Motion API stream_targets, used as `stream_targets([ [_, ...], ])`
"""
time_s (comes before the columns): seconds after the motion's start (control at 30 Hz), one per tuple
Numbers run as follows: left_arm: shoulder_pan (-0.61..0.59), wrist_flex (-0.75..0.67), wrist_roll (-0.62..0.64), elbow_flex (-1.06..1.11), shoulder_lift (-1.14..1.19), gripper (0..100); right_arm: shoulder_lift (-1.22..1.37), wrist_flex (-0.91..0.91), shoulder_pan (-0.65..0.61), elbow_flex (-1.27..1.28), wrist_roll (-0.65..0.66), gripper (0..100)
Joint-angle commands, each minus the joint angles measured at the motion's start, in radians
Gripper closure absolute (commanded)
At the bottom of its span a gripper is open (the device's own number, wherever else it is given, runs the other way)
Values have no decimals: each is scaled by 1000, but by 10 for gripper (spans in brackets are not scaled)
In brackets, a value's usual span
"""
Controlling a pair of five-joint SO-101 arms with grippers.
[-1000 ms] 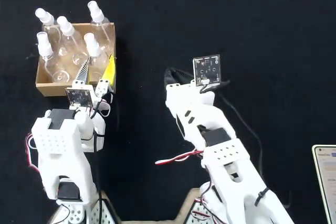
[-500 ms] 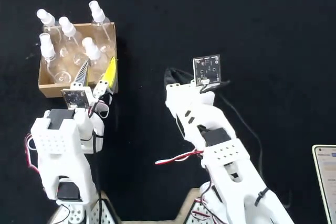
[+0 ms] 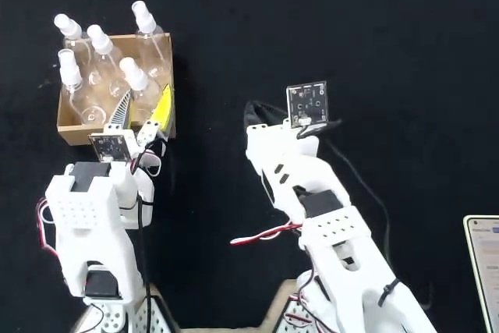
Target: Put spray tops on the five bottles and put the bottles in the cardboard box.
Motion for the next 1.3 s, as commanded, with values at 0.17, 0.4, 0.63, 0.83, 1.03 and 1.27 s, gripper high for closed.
stream_targets([
  [0.17, 8, -74, 11, -5, -17, 769, 7, 5, -12, -10, 9, 984],
  [0.4, 19, -71, 3, 1, -6, 767, 7, 5, -12, -10, 9, 984],
  [0.63, 21, 84, 3, -18, -18, 765, 7, 5, -12, -10, 9, 984],
  [0.83, 22, 80, 2, -15, -18, 765, 7, 5, -12, -10, 9, 984],
  [1.03, 22, 75, 0, -7, -18, 765, 7, 5, -12, -10, 9, 984],
  [1.27, 27, 80, -112, -15, -18, 765, 7, 5, -12, -10, 9, 984],
])
